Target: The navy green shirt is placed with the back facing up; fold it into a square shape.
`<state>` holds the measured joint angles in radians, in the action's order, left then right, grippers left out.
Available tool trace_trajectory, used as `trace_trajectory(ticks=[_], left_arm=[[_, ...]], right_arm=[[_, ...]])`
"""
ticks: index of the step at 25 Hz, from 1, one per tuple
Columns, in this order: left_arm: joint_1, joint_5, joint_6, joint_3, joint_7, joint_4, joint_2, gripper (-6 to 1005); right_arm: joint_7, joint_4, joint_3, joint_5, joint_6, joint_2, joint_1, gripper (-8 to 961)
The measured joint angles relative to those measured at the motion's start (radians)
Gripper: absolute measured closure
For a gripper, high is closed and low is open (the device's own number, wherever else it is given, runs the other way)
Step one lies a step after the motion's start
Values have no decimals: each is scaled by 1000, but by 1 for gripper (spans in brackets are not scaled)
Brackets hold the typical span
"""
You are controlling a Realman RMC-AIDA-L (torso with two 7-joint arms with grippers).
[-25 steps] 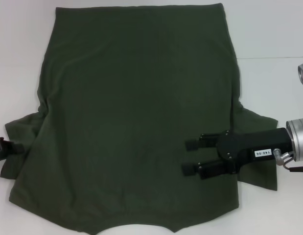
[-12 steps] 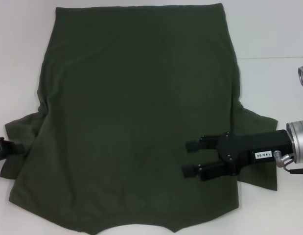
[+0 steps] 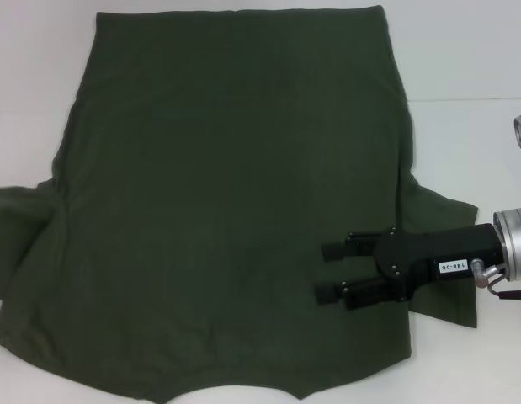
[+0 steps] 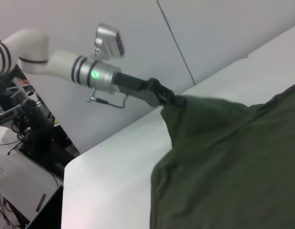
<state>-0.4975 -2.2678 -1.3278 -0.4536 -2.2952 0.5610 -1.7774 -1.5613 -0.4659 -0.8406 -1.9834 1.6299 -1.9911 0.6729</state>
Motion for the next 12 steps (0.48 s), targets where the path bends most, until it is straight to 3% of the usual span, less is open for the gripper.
trace_trajectory(ticks=[12], left_arm=[[-139,-139,-108,6,-147,41,60,986]], right_arm=[[1,3,0,-2,-10,1,-1,12]])
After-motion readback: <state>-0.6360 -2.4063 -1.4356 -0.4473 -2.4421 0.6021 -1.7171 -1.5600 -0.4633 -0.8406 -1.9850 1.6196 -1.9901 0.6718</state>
